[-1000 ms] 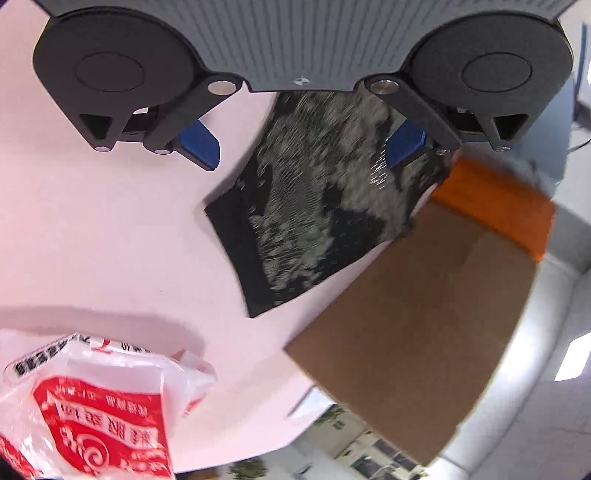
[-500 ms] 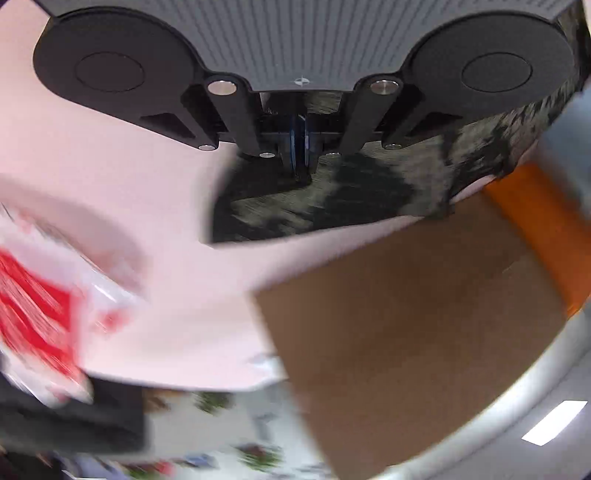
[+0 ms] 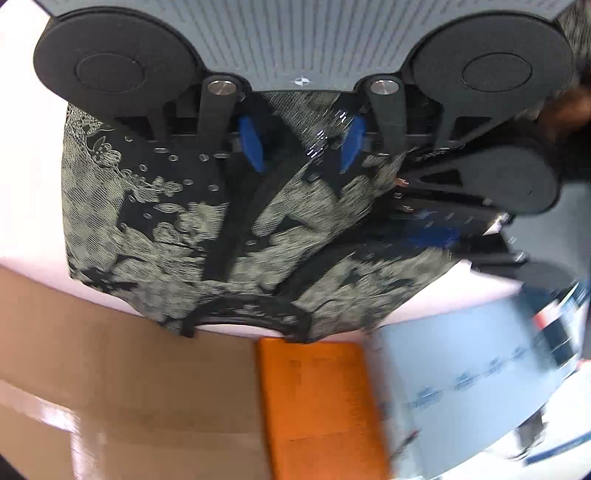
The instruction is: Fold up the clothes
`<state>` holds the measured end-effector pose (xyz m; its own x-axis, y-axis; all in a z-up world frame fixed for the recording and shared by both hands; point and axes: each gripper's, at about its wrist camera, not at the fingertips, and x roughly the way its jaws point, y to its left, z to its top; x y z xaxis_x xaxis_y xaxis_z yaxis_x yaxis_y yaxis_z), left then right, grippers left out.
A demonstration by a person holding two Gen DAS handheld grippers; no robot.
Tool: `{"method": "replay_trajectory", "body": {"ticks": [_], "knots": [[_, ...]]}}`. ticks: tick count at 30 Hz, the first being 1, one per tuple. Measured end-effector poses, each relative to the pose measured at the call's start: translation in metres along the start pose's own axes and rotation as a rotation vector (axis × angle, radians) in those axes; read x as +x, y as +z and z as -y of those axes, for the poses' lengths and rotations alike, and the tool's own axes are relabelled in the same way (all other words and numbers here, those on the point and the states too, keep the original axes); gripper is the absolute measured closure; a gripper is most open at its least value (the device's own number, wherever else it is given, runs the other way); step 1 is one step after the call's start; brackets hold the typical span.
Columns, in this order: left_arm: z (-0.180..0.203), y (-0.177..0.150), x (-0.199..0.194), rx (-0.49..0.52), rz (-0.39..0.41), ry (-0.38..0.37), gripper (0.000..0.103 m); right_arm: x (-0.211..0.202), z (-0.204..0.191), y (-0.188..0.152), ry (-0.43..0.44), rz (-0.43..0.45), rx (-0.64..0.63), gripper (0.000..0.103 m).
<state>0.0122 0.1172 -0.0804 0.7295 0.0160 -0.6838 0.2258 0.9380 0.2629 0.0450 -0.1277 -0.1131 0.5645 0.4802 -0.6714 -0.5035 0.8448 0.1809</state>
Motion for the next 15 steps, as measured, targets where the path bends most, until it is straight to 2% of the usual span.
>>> {"method": "replay_trajectory", "body": {"ticks": [1,3,5,7,9,12,15], "knots": [[-0.003,0.000,-0.008,-0.005,0.021,-0.009,0.043,-0.005,-0.001,0.000,0.013,-0.004,-0.004,0.048],[-0.014,-0.002,-0.030,-0.018,0.071,-0.039,0.032,-0.024,0.001,0.003,0.052,0.040,0.047,0.046],[-0.033,-0.010,-0.055,-0.027,0.142,-0.057,0.020,-0.048,0.006,0.003,0.090,0.082,0.105,0.029],[-0.057,-0.029,-0.078,-0.033,0.187,-0.044,0.020,-0.078,0.015,0.001,0.126,0.120,0.167,0.023],[-0.086,-0.054,-0.100,-0.072,0.180,-0.022,0.020,-0.111,0.028,-0.016,0.143,0.154,0.251,0.020],[-0.132,-0.104,-0.123,-0.168,0.105,-0.028,0.020,-0.162,0.047,-0.065,0.138,0.189,0.399,0.017],[-0.165,-0.157,-0.139,-0.257,0.011,-0.037,0.020,-0.208,0.048,-0.131,0.039,0.190,0.508,0.017]]}}
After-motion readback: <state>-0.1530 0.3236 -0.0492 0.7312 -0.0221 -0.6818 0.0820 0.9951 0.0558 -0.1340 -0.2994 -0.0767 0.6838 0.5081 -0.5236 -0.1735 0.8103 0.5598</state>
